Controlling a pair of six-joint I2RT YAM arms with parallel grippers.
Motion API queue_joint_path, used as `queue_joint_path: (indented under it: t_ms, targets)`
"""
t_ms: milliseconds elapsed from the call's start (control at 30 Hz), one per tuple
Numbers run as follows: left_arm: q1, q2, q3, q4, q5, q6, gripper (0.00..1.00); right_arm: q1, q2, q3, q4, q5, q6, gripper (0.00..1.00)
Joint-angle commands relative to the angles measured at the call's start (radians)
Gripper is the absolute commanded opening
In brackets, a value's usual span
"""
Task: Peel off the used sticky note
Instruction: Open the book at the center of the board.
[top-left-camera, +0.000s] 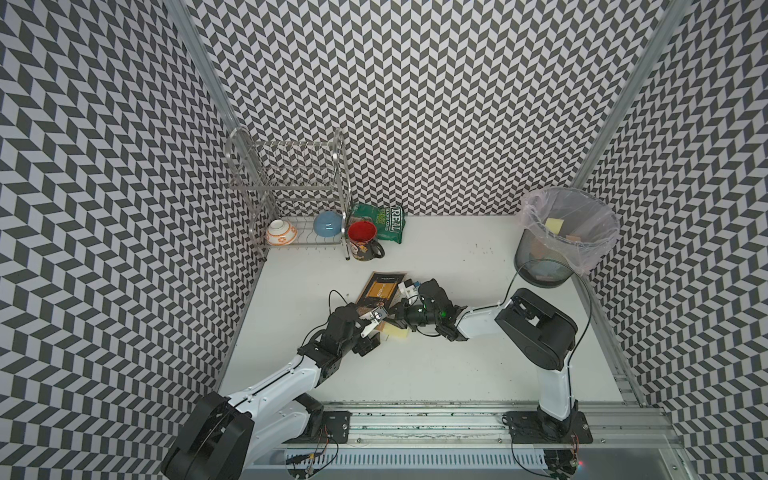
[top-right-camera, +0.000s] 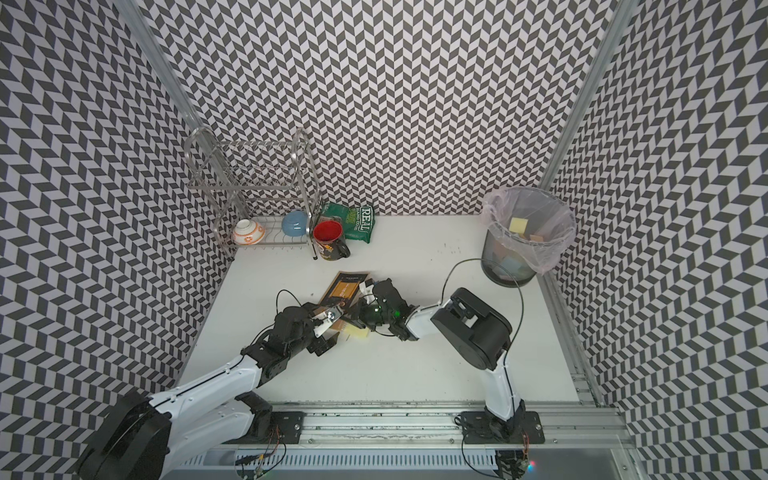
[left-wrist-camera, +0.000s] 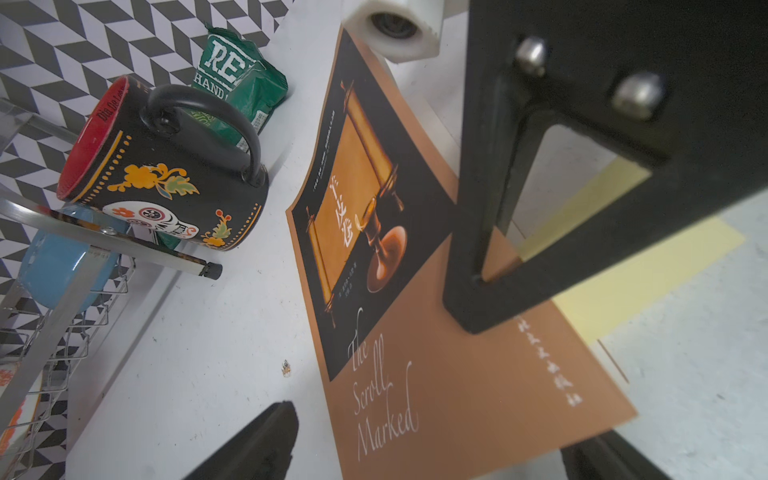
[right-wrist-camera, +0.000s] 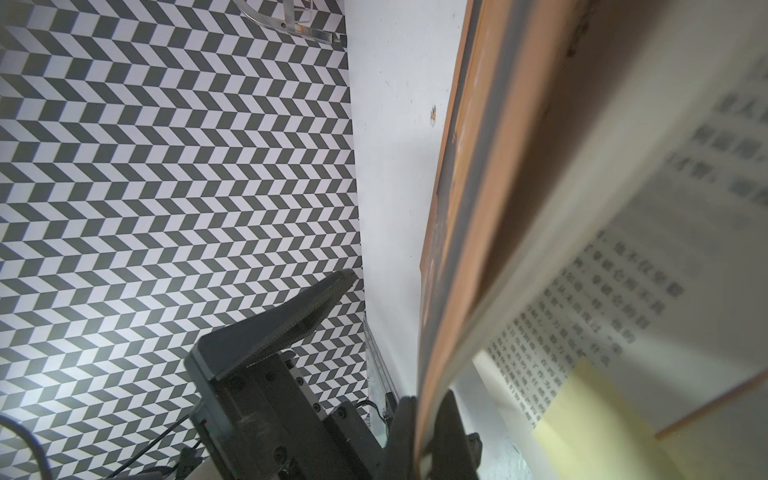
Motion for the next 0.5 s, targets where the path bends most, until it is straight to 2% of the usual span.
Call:
queue_joint_path:
  t_ms: [0, 333, 467]
  targets:
    - [-0.005, -0.028, -0.006, 0.034, 0.000, 0.010, 1.00, -0.002, 0.002, 0.009, 0.063, -0.025, -0.003, 0.00]
    - [-0.006, 0.035, -0.003, 0.107, -0.047, -0.009, 0.95, -0.002, -0.005, -0.002, 0.077, -0.026, 0.002, 0.00]
    - [-0.006, 0.029, 0.001, 0.109, -0.044, -0.014, 0.87, -0.002, -0.006, -0.004, 0.080, -0.027, 0.003, 0.00]
